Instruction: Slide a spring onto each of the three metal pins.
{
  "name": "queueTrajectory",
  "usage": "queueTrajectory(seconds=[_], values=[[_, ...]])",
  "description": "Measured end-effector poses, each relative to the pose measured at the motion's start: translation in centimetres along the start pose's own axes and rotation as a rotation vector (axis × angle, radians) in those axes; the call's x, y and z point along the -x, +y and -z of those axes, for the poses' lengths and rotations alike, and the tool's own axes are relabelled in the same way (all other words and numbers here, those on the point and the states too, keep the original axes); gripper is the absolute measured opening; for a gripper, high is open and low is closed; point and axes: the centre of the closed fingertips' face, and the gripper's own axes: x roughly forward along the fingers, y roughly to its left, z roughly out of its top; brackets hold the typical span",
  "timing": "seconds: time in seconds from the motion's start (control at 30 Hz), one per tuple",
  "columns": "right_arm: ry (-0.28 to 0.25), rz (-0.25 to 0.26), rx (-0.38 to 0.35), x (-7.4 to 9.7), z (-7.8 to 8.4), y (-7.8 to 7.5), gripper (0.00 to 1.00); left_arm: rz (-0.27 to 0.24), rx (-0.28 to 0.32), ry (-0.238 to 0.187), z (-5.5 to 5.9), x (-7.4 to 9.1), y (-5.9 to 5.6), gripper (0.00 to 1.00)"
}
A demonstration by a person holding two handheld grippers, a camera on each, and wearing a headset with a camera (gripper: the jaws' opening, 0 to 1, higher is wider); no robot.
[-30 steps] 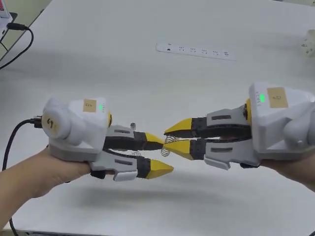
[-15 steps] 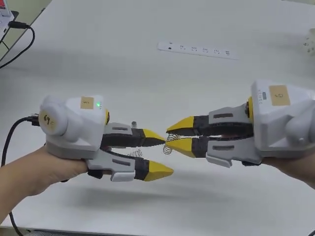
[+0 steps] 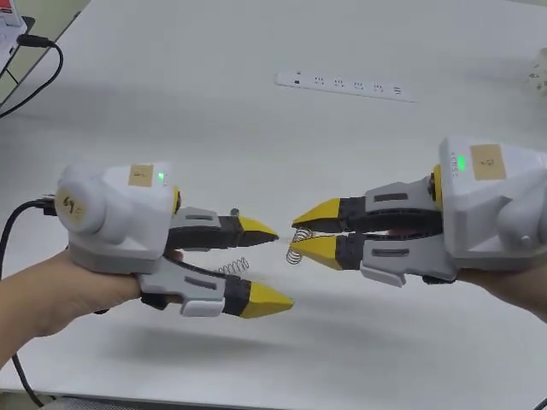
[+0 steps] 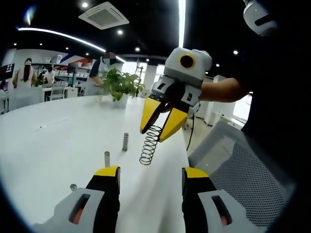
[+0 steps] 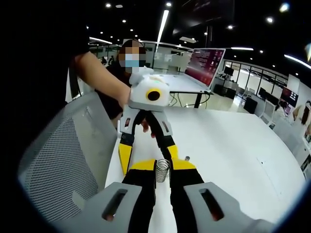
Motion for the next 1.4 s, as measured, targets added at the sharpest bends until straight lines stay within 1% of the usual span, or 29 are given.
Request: queueTrajectory(seconds=[0.1,0.13,0.17,0.2,0.3,0.53,0.67,0.8,0.87,1.0,1.07,1.13,1.2,1.4], values=[[0.004,0.004,0.002,0.1,0.1,-0.1,0.07,-0.006,0.000,0.007,0.2,0.4,0.1,0.49],[0.004,0.004,0.000,0.1,0.1,-0.1,0.07,-0.009,0.015,0.010,0.3,0.6,0.1,0.50],[0.004,0.007,-0.001,0.1,0.1,-0.2,0.07,-0.014,0.017,0.008,0.3,0.7,0.2,0.52],[0.004,0.009,-0.001,0.2,0.1,-0.3,0.07,-0.022,0.009,0.001,0.3,1.0,0.3,0.52],[0.007,0.013,-0.001,0.2,0.2,-0.4,0.07,-0.042,0.016,-0.010,0.1,1.7,0.8,0.53],[0.010,0.014,0.000,0.1,0.3,-0.4,0.07,-0.097,0.023,-0.035,-0.2,3.1,2.0,0.58],[0.013,0.017,0.002,0.1,0.3,-0.5,0.07,-0.124,0.028,-0.031,0.4,3.9,2.4,0.62],[0.016,0.022,0.000,0.2,0.5,-0.6,0.07,-0.165,0.042,-0.023,0.9,4.7,3.1,0.68],[0.019,0.024,0.003,0.2,0.5,-0.7,0.07,-0.184,0.037,-0.029,0.8,5.1,3.2,0.70],[0.022,0.024,0.003,0.3,0.6,-0.7,0.07,-0.210,0.042,-0.039,0.9,5.6,3.7,0.77],[0.021,0.025,0.002,0.3,0.6,-0.7,0.07,-0.228,0.044,-0.037,1.0,5.8,4.0,0.80],[0.025,0.027,0.006,0.3,0.6,-0.8,0.07,-0.249,0.033,-0.041,1.1,6.0,4.3,0.85],[0.027,0.029,0.006,0.4,0.7,-0.9,0.07,-0.269,0.039,-0.046,1.1,6.3,4.6,0.89],[0.027,0.036,0.002,0.6,0.7,-1.1,0.07,-0.304,0.043,-0.048,1.2,7.0,5.1,0.96]])
